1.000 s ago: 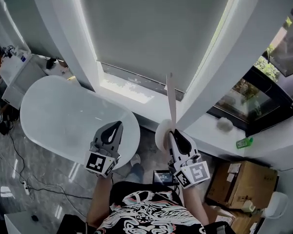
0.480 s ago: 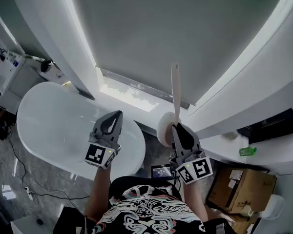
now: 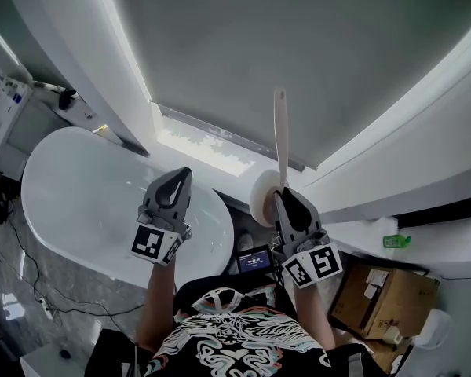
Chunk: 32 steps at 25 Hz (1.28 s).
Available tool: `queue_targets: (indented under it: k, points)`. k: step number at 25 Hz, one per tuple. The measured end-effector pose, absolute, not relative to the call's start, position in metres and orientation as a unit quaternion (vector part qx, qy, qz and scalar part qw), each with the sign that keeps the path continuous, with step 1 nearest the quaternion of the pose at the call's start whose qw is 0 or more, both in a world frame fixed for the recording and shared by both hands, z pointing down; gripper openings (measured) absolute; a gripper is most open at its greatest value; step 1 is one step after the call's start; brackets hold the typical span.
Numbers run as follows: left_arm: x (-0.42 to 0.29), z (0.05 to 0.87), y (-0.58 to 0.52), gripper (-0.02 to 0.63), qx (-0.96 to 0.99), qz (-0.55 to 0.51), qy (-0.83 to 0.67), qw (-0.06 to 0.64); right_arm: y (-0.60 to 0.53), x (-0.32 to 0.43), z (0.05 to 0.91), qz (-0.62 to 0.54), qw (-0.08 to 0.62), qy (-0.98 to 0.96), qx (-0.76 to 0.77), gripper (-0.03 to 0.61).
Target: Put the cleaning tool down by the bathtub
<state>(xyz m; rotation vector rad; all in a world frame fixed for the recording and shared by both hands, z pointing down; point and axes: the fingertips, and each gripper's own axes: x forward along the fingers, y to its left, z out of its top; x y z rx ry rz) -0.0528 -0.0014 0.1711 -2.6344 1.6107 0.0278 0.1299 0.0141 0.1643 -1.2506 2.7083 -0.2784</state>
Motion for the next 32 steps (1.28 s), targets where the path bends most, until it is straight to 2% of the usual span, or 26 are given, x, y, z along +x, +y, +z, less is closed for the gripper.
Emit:
queue_targets:
  k: [5, 17, 32]
  points:
    - [-0.052, 0.177, -0.012, 0.017, -0.852, 0.011, 0.523, 0.031, -0.002, 0.129, 0.172, -0.093, 0.067, 0.905, -0.409, 0.071]
    - [-0.075, 0.201, -0.054, 0.017, -0.833, 0.007, 0.553, -0.006, -0.051, 0.109, 0.189, -0.090, 0.044, 0.921, -0.377, 0.071]
    - [-0.087, 0.259, -0.088, 0.017, -0.821, -0.032, 0.569, -0.045, -0.096, 0.088, 0.242, -0.062, -0.032, 0.934, -0.351, 0.071]
